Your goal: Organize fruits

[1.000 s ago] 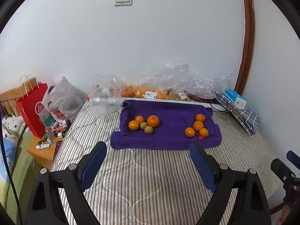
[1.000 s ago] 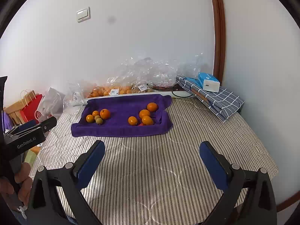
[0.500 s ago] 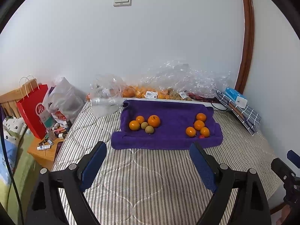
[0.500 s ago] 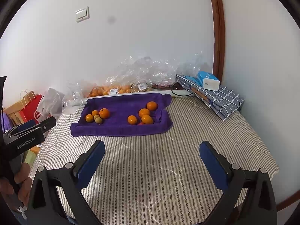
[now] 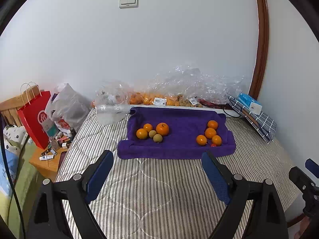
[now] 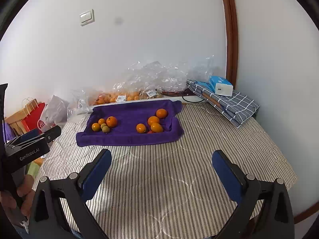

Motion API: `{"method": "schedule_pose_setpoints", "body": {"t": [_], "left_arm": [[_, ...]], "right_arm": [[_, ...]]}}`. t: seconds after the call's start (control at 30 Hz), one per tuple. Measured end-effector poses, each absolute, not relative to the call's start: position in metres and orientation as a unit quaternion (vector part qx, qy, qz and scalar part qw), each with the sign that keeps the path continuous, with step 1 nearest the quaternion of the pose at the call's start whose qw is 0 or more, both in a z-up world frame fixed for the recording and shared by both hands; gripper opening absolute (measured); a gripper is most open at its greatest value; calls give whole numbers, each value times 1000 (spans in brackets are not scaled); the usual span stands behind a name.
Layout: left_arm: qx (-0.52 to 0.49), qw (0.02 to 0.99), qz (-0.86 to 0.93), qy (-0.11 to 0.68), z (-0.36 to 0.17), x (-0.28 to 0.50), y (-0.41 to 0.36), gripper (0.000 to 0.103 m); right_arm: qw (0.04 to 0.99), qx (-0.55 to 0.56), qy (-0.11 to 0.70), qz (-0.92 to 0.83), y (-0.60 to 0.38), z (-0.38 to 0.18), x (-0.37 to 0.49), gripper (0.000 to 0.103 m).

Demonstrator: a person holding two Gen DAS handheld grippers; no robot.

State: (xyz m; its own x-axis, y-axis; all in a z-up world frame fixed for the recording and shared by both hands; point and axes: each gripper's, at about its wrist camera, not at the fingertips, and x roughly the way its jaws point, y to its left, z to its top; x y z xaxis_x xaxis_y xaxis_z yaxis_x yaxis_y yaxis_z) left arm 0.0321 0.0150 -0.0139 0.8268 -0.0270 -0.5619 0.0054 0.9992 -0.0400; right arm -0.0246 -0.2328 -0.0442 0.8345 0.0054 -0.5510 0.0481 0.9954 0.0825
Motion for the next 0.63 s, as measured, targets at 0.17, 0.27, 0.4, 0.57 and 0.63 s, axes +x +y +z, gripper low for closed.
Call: {"method": "schedule_pose_setpoints", "body": {"t": [0.17, 0.27, 0.4, 0.57, 0.63], "left_arm": [[-15, 955, -9, 295, -14, 31, 14, 90], [-19, 956, -7, 293, -14, 30, 16, 90], [-18, 956, -10, 294, -13, 29, 15, 90], [-17, 956, -11, 293, -11, 29, 15, 90], [-12, 957, -10, 290, -10, 27, 14, 90]], "right_arm": [[957, 48, 286, -10, -233, -43, -26, 100], [957, 49, 285, -8, -233, -43, -27, 100], [957, 49, 285, -7, -233, -44, -28, 100], [957, 48, 285, -8, -233, -43, -27, 100], [957, 50, 285, -6, -233, -42, -27, 100]]}}
